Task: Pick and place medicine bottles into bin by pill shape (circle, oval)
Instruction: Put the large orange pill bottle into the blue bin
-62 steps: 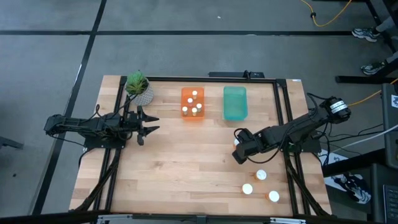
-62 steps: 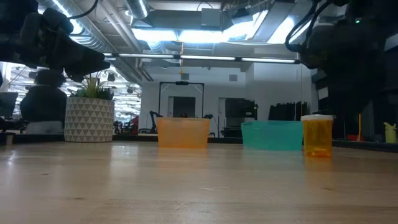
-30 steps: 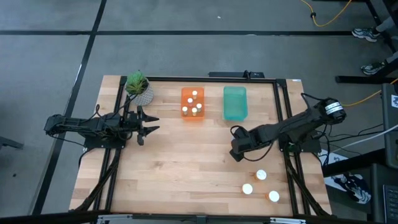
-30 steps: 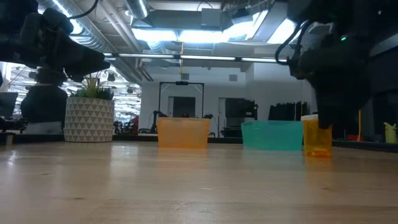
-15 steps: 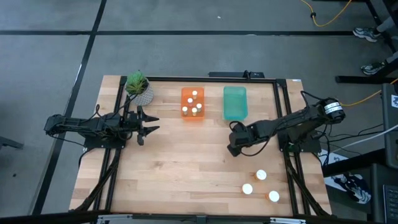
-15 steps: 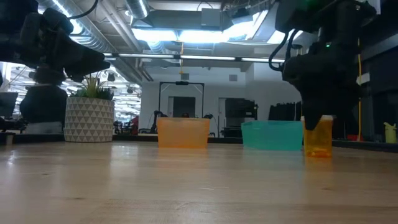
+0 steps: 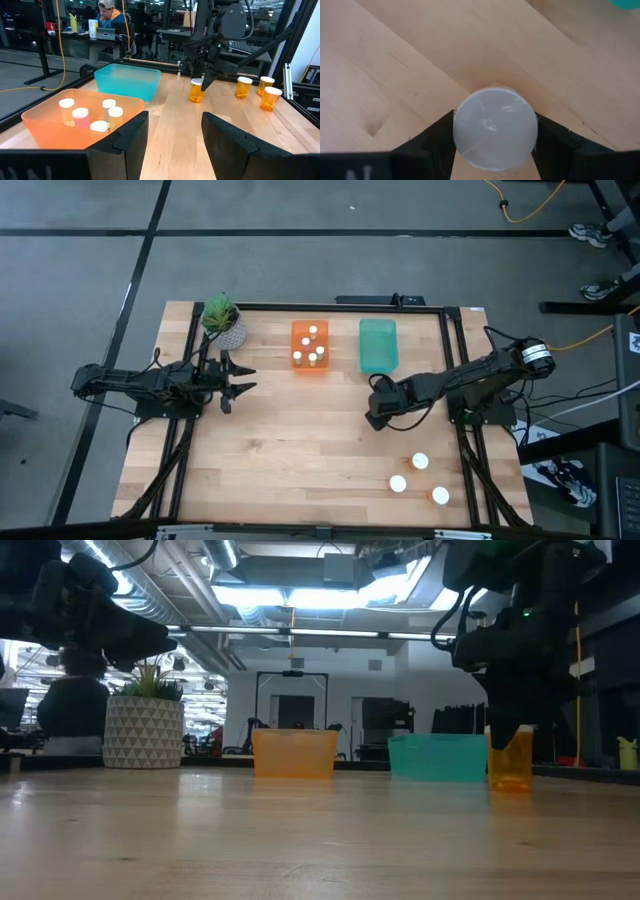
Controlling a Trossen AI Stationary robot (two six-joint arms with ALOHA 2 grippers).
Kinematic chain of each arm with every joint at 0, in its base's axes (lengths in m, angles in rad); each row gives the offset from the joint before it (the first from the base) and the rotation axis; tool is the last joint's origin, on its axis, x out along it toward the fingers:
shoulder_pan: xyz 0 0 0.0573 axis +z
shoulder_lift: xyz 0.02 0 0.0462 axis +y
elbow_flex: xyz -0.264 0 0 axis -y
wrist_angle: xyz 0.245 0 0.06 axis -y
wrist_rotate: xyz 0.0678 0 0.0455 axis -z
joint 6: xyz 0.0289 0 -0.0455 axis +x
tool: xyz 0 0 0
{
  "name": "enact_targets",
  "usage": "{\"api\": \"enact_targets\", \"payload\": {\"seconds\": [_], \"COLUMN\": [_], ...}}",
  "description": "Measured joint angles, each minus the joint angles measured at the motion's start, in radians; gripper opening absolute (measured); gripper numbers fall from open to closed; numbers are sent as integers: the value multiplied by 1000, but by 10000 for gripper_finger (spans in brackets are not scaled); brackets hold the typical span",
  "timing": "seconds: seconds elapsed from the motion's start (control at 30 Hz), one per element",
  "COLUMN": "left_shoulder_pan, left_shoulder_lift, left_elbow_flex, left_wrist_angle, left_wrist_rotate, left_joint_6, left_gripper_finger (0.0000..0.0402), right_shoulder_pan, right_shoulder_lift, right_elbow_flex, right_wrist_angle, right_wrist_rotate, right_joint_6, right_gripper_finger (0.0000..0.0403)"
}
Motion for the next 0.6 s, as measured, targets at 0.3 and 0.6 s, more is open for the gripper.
{"api": "enact_targets", "payload": {"seconds": [0.3,0.6], "left_shoulder_pan": [0,0], "left_shoulder_lift": [0,0], "left_elbow_flex": [0,0], "left_wrist_angle": [0,0], "left_wrist_rotate": [0,0], "left_joint_6": [0,0], "left_gripper_finger": [176,176], "right_shoulder_pan": [-22,-163], "right_shoulder_lift": [-6,-7], "right_elbow_flex": [155,449], "right_wrist_angle": [-153,-342], "right_wrist_rotate": [1,189], "right_joint_6": [-118,-439], "right_gripper_finger": [208,209]}}
